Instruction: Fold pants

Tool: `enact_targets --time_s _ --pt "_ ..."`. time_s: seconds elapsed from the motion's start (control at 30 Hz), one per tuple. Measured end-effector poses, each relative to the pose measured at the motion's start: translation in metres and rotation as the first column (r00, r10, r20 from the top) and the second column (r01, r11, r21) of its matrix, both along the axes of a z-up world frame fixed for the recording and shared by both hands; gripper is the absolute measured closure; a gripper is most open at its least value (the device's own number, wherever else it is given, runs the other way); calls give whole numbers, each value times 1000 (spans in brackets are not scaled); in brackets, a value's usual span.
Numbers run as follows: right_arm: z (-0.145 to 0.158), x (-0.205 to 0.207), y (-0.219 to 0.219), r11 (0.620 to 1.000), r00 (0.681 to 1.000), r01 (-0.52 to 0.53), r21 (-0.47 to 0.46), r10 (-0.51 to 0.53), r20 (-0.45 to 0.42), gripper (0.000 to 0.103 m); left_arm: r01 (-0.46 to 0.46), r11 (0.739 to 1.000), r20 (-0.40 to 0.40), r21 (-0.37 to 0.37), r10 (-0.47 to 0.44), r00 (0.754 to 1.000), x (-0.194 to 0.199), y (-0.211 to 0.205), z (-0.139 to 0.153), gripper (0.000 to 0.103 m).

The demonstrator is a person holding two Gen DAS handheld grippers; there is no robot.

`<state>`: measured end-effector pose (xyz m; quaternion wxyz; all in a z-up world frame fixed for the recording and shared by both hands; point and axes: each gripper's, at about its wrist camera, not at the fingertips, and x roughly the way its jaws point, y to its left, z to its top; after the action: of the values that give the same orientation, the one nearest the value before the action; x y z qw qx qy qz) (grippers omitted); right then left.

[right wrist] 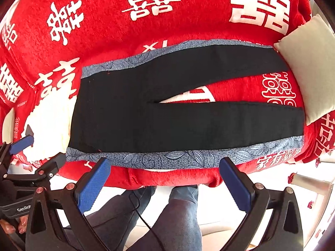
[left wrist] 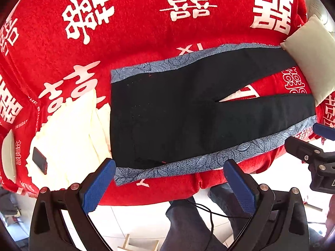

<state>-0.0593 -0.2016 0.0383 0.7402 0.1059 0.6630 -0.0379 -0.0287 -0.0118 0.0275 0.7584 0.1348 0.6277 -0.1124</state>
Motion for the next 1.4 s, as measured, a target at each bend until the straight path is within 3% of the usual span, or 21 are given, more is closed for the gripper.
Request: enact_targets --time_s 1.4 --pt "1 -4 -11 999 999 -40 1 40 4 0 -31 998 25 54 30 999 -13 -10 5 0"
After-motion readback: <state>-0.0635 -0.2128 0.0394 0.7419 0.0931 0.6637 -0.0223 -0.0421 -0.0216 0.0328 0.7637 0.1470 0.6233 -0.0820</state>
